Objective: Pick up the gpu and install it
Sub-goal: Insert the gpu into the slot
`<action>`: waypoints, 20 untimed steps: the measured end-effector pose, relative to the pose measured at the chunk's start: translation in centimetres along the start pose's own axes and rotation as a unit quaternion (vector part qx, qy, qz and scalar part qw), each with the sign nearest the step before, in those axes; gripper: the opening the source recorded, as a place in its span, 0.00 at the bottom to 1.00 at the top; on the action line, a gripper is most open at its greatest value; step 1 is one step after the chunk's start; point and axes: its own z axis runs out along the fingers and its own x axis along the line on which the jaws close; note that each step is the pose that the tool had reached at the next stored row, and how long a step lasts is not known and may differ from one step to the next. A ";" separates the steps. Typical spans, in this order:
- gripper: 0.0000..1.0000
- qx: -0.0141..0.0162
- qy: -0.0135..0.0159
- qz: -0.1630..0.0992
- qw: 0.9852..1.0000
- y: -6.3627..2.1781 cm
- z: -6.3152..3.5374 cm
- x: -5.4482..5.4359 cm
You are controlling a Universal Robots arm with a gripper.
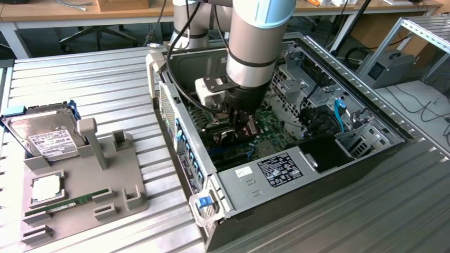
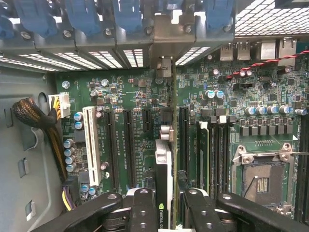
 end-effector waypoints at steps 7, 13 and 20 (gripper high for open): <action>0.27 0.000 0.000 0.000 1.000 0.01 0.06 0.0; 0.27 0.000 0.000 0.000 1.000 0.00 0.06 0.0; 0.27 0.000 0.000 0.000 1.000 0.00 0.04 0.0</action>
